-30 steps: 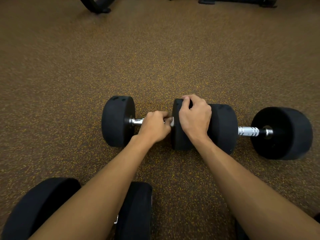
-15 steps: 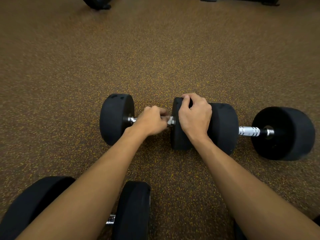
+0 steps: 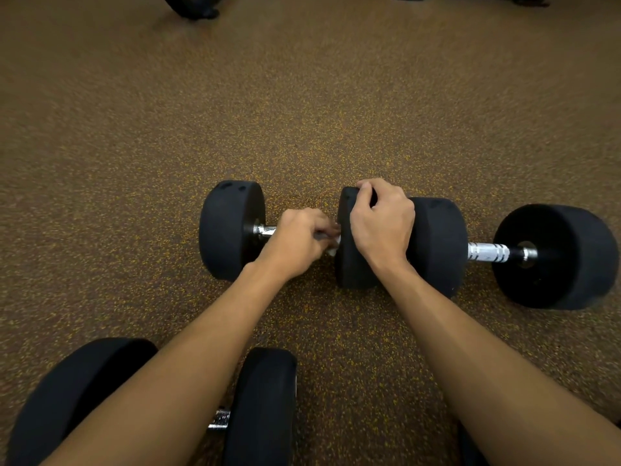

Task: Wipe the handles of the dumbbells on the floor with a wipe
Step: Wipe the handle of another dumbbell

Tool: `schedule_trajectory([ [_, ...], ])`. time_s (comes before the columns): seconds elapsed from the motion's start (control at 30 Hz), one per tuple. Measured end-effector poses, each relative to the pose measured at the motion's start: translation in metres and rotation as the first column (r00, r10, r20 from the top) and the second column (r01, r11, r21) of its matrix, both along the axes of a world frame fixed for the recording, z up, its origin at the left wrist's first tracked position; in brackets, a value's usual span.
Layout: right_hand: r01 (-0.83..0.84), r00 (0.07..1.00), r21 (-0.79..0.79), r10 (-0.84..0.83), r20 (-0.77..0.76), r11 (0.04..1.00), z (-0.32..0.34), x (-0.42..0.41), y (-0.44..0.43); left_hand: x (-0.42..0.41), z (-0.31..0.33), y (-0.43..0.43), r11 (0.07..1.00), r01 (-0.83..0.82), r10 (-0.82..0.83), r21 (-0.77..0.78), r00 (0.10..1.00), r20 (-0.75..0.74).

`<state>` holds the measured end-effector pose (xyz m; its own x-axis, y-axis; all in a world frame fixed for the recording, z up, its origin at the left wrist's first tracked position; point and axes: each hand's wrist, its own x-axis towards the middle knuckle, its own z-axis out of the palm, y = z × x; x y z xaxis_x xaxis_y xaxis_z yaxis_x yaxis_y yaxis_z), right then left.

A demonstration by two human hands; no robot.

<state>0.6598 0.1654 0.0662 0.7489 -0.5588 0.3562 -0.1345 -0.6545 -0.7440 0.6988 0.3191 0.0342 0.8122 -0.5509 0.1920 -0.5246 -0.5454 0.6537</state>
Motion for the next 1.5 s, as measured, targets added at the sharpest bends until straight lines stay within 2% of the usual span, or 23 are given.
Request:
schedule_trajectory([
  [0.07,0.001,1.000,-0.004,-0.001,0.001,1.000,0.000,0.000,0.000,-0.005,-0.009,0.002,0.999,0.042,-0.041,-0.006,0.990,0.138],
  [0.2,0.005,1.000,-0.020,-0.005,-0.006,1.000,-0.001,0.000,0.000,-0.008,-0.021,0.006,0.998,0.068,-0.062,-0.007,0.949,0.309],
  [0.33,0.000,1.000,-0.027,0.000,0.001,1.000,-0.002,0.000,-0.001,-0.009,-0.029,0.013,0.998,0.053,-0.043,-0.015,0.917,0.397],
  [0.5,0.004,1.000,-0.045,-0.004,-0.002,0.999,-0.002,0.001,-0.001,-0.012,-0.030,0.004,0.986,0.164,-0.158,0.030,0.867,0.472],
  [0.7,-0.008,1.000,-0.033,0.008,-0.012,0.999,-0.002,0.001,-0.002,-0.010,-0.040,0.017,0.994,0.091,-0.052,-0.060,0.880,0.472],
  [0.83,-0.003,1.000,-0.035,0.003,-0.011,0.999,-0.002,0.002,-0.001,-0.013,-0.041,0.007,0.986,0.159,-0.118,-0.047,0.870,0.479],
  [1.0,-0.007,1.000,-0.045,0.006,-0.008,0.999,-0.003,0.001,-0.001,-0.012,-0.040,0.014,0.992,0.026,0.029,-0.123,0.907,0.421],
  [1.07,-0.011,1.000,-0.043,0.010,-0.009,0.999,-0.002,0.001,-0.002,-0.013,-0.032,0.005,0.997,-0.010,0.037,-0.074,0.929,0.369],
  [1.2,-0.012,1.000,-0.040,0.011,-0.015,0.999,-0.001,0.001,-0.001,-0.004,-0.012,-0.009,0.992,-0.116,0.111,0.043,0.987,0.120],
  [1.27,-0.012,1.000,-0.040,0.012,-0.014,0.999,-0.001,0.001,-0.001,0.000,-0.008,-0.012,0.985,-0.146,0.141,0.096,0.989,0.053],
  [1.33,-0.012,1.000,-0.043,0.011,-0.008,0.999,-0.001,0.001,-0.001,-0.002,-0.009,-0.012,0.992,-0.104,0.097,0.073,0.992,0.086],
  [1.43,-0.009,1.000,-0.045,0.009,0.000,0.999,-0.002,0.000,-0.001,-0.013,-0.015,-0.002,0.999,-0.008,0.000,0.035,0.973,0.232],
  [1.5,-0.009,1.000,-0.051,0.009,0.004,0.999,-0.003,0.000,-0.001,-0.014,-0.016,0.004,0.999,0.013,-0.021,0.035,0.969,0.247],
])
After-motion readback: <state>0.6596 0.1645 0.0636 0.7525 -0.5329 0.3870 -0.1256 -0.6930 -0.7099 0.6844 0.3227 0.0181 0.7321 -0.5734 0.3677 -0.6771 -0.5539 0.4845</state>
